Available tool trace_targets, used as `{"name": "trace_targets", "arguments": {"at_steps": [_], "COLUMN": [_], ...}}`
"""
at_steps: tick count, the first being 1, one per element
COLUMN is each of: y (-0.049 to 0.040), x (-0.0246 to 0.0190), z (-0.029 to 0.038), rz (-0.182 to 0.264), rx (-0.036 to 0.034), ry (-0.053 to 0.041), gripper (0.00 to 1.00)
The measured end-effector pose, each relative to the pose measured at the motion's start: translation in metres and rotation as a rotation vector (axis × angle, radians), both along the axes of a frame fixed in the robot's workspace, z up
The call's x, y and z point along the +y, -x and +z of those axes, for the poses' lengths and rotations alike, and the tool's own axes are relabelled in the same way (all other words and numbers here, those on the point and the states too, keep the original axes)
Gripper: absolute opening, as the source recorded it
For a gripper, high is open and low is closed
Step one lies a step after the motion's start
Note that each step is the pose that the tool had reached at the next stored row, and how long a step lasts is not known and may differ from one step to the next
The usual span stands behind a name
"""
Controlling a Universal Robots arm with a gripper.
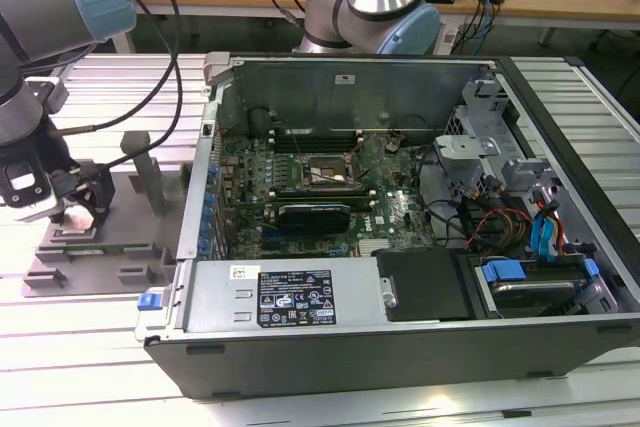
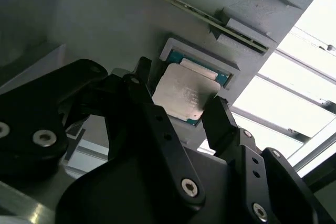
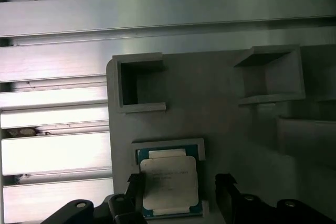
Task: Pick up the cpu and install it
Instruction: 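Pick up the cpu and move it towards the insertion slot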
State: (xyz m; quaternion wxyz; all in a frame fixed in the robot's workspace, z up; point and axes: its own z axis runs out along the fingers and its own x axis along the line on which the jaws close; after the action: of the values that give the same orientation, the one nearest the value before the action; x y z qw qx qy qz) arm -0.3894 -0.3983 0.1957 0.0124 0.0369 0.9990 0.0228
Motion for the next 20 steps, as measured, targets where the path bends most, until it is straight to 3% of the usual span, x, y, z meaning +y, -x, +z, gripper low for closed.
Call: {"name": "trace_targets", "arguments": {"at_steps": [9,13,20], "y": [0.0041,0.0042,0.0042], "x": [0.0006,0.0007,0.0007], "z": [-0.0044,-0.0055,-0.0074], "rz": [0.001,0.049,0.050], "rx": [-0.0007,-0.0006,-0.0008], "ry": [-0.0020,-0.0019,-0.0025], "gripper": [0.66,0.66,0.66]}}
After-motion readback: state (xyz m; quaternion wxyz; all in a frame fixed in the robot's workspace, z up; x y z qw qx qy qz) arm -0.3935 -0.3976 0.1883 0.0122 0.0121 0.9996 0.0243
